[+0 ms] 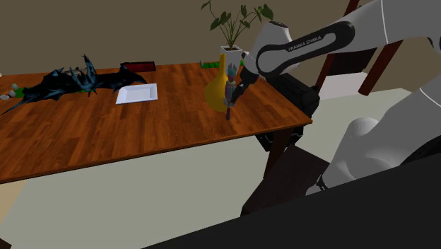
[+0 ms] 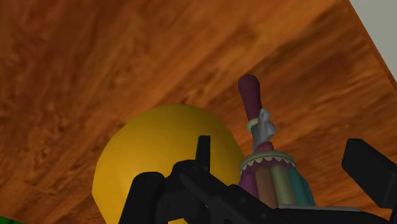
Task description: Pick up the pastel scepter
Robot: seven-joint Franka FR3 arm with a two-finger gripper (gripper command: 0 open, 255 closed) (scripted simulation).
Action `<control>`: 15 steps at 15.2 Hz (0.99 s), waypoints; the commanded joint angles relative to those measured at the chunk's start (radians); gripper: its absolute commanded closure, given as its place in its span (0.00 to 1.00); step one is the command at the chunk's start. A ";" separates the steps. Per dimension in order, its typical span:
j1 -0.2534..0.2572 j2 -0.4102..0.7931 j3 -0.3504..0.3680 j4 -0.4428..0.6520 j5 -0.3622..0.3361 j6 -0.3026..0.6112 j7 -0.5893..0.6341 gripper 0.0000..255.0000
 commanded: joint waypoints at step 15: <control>0.009 0.034 -0.008 -0.038 0.016 0.073 -0.016 1.00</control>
